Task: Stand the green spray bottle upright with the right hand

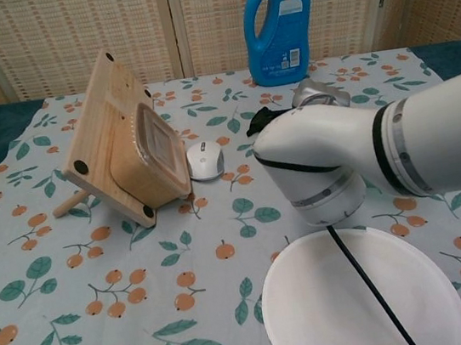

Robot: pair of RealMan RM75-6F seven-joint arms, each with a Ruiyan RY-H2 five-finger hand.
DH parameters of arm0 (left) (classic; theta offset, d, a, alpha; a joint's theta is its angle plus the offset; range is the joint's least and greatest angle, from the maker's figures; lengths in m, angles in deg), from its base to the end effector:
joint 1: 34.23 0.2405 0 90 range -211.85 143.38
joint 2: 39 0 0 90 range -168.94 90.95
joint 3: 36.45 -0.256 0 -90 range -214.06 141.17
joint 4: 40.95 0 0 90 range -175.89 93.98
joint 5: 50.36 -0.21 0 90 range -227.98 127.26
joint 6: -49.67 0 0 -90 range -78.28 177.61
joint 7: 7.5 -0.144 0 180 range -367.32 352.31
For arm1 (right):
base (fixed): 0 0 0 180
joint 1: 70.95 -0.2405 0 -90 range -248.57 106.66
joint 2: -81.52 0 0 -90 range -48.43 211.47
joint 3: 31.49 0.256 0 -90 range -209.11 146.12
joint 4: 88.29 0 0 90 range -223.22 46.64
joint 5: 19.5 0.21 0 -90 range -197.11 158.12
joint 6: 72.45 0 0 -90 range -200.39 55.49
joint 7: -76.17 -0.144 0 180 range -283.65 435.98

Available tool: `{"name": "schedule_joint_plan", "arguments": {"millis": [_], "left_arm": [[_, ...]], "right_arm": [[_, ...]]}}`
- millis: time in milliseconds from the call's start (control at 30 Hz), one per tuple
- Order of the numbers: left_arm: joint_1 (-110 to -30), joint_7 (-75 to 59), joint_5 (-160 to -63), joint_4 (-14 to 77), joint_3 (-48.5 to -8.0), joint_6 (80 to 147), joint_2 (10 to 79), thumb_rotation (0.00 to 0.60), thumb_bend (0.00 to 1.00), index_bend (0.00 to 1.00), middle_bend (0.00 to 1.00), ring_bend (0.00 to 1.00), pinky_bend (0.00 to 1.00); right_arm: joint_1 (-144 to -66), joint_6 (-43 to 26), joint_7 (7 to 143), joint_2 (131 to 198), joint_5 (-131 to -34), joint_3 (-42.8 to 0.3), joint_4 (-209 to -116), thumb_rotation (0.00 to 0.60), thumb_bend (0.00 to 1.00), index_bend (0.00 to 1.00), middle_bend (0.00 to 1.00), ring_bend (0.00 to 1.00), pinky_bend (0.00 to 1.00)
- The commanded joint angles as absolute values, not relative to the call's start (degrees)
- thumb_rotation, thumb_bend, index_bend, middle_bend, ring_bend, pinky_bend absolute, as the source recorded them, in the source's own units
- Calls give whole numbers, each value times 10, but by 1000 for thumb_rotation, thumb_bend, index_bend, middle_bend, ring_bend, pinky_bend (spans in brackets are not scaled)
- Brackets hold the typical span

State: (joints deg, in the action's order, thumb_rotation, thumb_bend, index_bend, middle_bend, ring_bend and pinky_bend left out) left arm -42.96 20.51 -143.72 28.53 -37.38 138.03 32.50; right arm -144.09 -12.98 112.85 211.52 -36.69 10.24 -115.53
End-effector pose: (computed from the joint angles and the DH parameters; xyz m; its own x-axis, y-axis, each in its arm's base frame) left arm -0.3461 0.1952 0.1479 0.2004 0.0388 0.9789 0.9642 -0.1847 -0.1901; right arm -0.0844 -0.4285 -0.1159 0.1305 -0.1881 0.9735 -0.8975 0.3947 0.1966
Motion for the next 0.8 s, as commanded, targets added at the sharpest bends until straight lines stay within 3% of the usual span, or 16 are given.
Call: {"name": "schedule_joint_plan", "arguments": {"millis": [33, 300, 800], "left_arm": [[-428, 207, -1436, 289, -372, 1384, 323, 600, 285, 0, 0, 0, 0], [-430, 243, -1429, 273, -364, 1391, 330, 600, 280, 1, 0, 0, 0], [-425, 260, -1410, 260, -354, 1386, 332, 600, 261, 12, 0, 0, 0]], "right_arm": [[-1444, -134, 1128, 2115, -360, 97, -1150, 600, 0, 102, 373, 80, 0], [-1450, -142, 1127, 2115, -335, 79, -1139, 600, 12, 125, 428, 143, 0], [-1458, -121, 1103, 2115, -335, 51, -1136, 600, 181, 147, 519, 231, 0]]}}
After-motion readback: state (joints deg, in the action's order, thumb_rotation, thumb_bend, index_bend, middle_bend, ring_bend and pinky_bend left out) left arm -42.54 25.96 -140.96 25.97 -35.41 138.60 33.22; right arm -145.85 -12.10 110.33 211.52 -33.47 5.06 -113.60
